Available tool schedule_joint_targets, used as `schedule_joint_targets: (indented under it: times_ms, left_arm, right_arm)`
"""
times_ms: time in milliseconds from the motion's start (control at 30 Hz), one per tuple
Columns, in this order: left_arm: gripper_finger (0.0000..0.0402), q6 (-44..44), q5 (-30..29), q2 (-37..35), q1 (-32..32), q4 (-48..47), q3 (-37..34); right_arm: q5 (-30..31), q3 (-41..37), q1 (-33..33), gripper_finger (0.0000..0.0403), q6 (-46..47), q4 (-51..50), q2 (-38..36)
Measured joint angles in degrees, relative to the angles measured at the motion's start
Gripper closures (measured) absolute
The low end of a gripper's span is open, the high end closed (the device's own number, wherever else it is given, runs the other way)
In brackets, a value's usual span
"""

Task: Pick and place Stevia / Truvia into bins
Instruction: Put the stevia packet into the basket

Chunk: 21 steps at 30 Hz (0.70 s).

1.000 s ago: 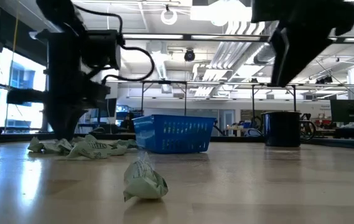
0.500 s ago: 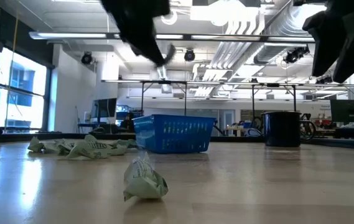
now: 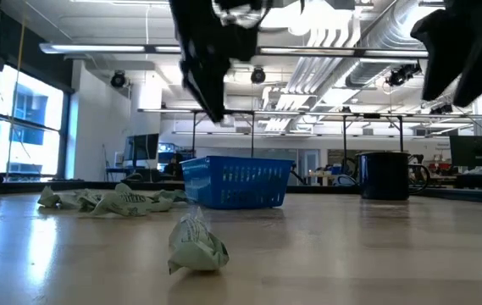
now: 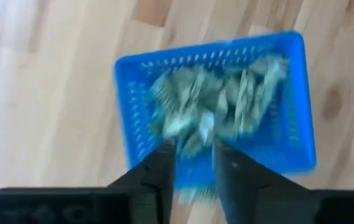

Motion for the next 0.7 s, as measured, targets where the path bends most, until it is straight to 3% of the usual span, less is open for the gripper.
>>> schedule_joint_targets:
  times_ms: [100, 267, 367, 500, 700]
  left_arm:
    - [0.0231, 2.9, 0.7, -1.8, -0.9, -8.7, 3.2]
    - [0.0215, 4.7, 2.7, -7.5, -5.6, -16.0, -2.3]
    - [0.0222, 0.8, 0.2, -13.1, -9.2, -14.2, -9.7]
    - [0.0233, -3.6, -4.4, -22.4, -13.2, -8.0, -23.4]
    - [0.0234, -5.3, -4.9, -37.2, -14.1, 1.9, -40.7]
  right_arm:
    - [-0.1, 0.0, -0.6, 0.0121, -5.3, 7.3, 0.1]
    - [-7.8, 0.0, -5.0, 0.0121, -10.8, 22.8, 2.2]
    - [-13.8, 0.0, -8.2, 0.0121, -7.3, 31.2, 4.6]
    - [-14.0, 2.3, -8.6, 0.0125, -3.9, 38.3, 9.2]
    - [-11.4, 17.9, -6.1, 0.0146, 6.2, 30.3, 21.8]
